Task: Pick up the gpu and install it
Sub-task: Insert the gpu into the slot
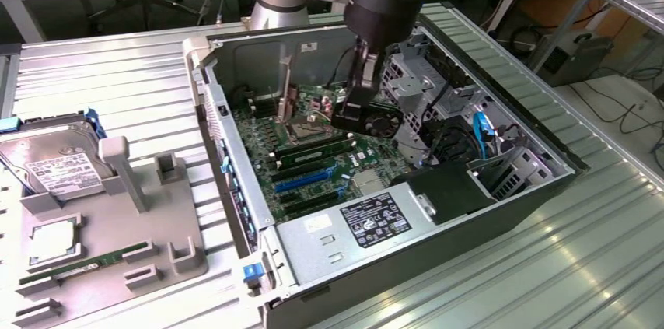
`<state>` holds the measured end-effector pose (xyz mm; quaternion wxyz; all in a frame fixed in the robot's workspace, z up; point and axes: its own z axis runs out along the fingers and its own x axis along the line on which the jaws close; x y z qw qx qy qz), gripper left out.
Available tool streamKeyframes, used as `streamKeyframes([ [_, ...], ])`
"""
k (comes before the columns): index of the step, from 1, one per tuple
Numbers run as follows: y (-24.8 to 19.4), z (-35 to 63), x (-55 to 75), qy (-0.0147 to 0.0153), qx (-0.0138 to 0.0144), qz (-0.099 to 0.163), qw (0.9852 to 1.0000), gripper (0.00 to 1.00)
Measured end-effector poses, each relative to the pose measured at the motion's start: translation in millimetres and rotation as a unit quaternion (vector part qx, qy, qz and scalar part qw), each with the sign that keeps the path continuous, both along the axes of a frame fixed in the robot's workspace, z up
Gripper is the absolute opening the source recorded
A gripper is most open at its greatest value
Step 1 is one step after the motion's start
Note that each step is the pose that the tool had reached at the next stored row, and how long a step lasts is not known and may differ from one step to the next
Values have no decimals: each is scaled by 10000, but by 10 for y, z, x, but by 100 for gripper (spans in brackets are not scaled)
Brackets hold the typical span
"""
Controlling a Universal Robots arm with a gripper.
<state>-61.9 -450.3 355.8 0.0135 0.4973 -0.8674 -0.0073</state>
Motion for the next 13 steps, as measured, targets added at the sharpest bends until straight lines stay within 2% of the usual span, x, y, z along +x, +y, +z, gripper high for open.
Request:
streamKeyframes([
  [4,0,-30,0,1,-1,365,9993,26],
  [6,0,-40,0,1,-1,585,9983,26],
  [10,0,-56,0,0,0,972,9953,26],
  [13,0,-67,0,1,0,1256,9921,26],
])
